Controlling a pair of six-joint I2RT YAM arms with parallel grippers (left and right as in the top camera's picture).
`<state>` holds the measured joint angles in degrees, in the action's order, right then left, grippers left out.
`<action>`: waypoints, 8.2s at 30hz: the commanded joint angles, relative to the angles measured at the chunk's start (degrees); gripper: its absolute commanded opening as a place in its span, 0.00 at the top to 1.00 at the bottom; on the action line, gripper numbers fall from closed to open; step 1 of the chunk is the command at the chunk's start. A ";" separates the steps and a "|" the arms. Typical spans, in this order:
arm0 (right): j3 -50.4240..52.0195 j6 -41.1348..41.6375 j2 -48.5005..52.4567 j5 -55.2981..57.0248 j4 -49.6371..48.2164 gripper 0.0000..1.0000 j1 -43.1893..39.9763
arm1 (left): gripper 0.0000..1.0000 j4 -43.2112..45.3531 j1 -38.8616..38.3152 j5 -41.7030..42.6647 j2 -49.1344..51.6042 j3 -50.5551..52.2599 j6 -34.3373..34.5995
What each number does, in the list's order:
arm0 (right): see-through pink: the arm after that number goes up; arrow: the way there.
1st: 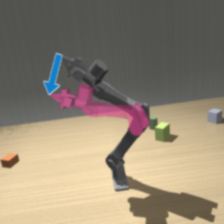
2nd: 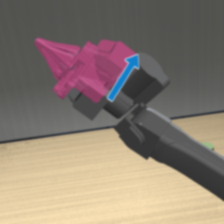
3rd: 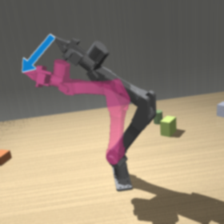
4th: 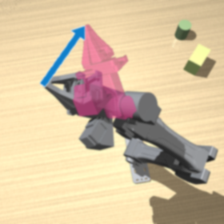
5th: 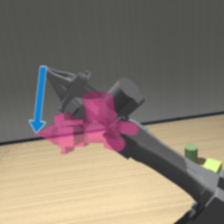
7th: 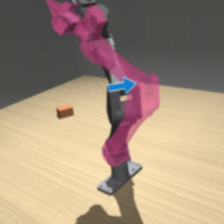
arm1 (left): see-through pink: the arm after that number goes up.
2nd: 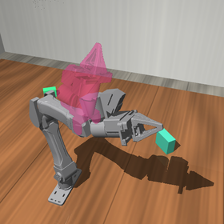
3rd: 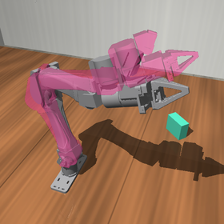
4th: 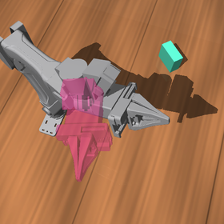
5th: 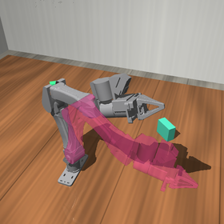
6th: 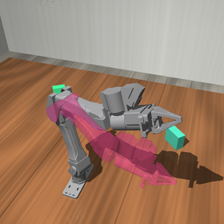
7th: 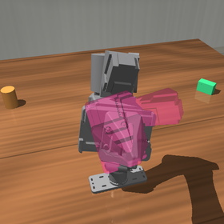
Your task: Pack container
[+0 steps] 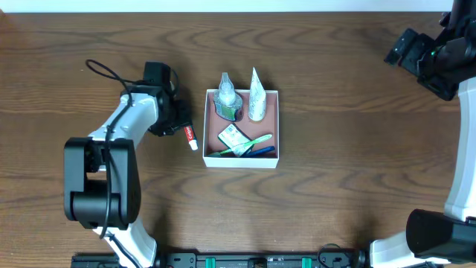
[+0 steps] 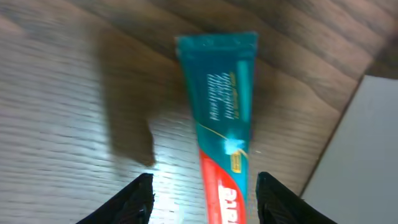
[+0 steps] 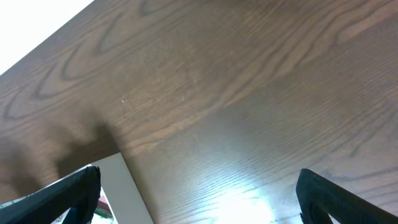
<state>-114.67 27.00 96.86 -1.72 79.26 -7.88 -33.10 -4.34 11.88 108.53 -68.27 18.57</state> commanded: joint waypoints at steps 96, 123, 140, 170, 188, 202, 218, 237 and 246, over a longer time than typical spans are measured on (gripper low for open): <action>0.15 0.81 -0.09 -0.22 0.04 0.01 -0.35 | 0.02 -15.34 -11.63 -35.95 -52.70 -1.77 -28.85; 0.15 0.81 -0.09 -0.22 0.04 0.01 -0.35 | 0.02 -16.39 11.06 -26.62 -45.68 -1.62 -13.11; 17.22 -17.44 -24.85 19.67 -17.09 0.01 12.44 | 0.02 -16.37 11.06 -26.62 -44.13 -1.60 -13.11; 101.85 -22.77 -90.25 8.72 -49.53 0.01 9.29 | 0.02 -16.37 11.06 -26.62 -44.13 -1.60 -13.11; 106.53 -22.82 -92.76 8.74 -49.70 0.01 9.33 | 0.02 -16.37 11.06 -26.62 -44.13 -1.60 -13.11; 106.53 -22.80 -92.74 8.76 -49.70 0.01 9.33 | 0.02 -16.35 10.95 -26.62 -44.26 -0.52 -13.11; 106.53 -22.80 -92.74 8.74 -49.70 0.01 9.33 | 0.02 -13.31 11.65 -41.09 -64.13 23.37 -13.14; 106.53 -22.82 -92.74 8.76 -49.70 0.01 9.33 | 0.02 -8.35 3.06 -27.45 -93.24 35.45 -7.21; 106.53 -22.82 -92.74 8.76 -49.70 0.01 9.33 | 0.02 -5.68 2.95 -25.40 -98.75 44.24 -3.08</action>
<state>-8.29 4.93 4.47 7.22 29.56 1.93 -38.85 -1.26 -14.52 10.50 -24.49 13.74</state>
